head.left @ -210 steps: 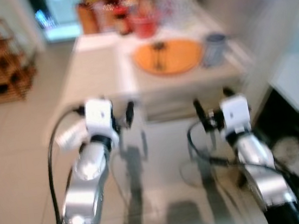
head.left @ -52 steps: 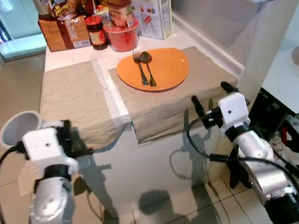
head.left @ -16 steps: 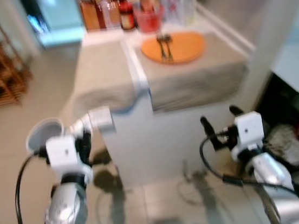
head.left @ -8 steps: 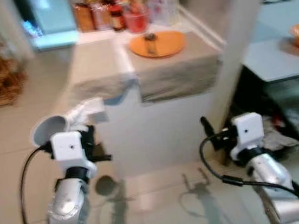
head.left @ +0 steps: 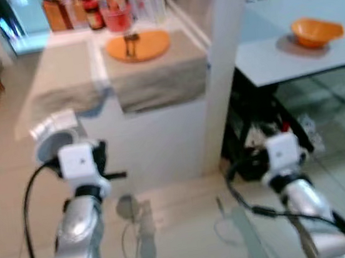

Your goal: Setting the table

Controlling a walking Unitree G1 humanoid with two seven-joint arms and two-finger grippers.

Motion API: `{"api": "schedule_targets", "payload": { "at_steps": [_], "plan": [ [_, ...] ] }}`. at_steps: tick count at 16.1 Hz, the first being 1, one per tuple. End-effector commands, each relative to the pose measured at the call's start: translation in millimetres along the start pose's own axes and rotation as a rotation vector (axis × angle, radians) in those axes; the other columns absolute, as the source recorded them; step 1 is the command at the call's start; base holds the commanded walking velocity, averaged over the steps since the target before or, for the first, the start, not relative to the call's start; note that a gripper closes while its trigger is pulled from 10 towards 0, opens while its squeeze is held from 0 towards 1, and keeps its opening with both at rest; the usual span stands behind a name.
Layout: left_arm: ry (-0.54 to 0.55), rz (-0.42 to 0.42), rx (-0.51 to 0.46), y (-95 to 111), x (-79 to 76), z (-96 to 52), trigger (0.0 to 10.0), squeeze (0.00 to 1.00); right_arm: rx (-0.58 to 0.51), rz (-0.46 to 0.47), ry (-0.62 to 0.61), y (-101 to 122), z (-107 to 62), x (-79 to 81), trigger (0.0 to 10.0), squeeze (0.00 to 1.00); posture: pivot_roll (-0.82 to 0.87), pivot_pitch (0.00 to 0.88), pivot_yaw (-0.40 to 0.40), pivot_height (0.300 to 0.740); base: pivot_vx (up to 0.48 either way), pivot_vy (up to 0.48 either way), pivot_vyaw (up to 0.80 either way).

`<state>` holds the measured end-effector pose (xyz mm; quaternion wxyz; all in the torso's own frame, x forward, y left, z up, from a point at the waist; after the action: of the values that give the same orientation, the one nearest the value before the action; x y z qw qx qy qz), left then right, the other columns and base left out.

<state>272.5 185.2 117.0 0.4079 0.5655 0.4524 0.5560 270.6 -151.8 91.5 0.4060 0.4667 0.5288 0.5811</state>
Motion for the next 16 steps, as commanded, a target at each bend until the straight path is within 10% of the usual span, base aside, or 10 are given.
{"api": "schedule_targets", "payload": {
  "at_steps": [1, 16],
  "plan": [
    [-0.005, 0.002, -0.001, 4, -4.6, 3.7, 0.0, 0.00, -0.010, -0.028, -0.017, 5, 0.7, -6.2, 10.0, 0.00, -0.09, 0.000, 0.029, 0.736, 0.259, -0.401, 0.00],
    [-0.030, 0.004, 0.007, 3, -15.5, 9.7, 0.0, 0.00, 0.003, -0.045, -0.032, -2, 0.1, -12.0, 10.0, 0.00, -0.10, 0.000, 0.037, 0.736, 0.255, -0.404, 0.26]
  ]
}}
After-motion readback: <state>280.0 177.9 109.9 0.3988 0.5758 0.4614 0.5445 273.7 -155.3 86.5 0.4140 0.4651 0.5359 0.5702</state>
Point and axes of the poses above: a point about 5 cm out from each wrist's last joint towards the gripper, its own z axis pointing out of the wrist towards the gripper, its own y axis along the axis of the wrist's last joint, x = y × z, the point moved 2 cm from there along z, pointing out of the wrist towards the gripper, and after that the axes turned 15 degrees about z, right-handed, at the moved point
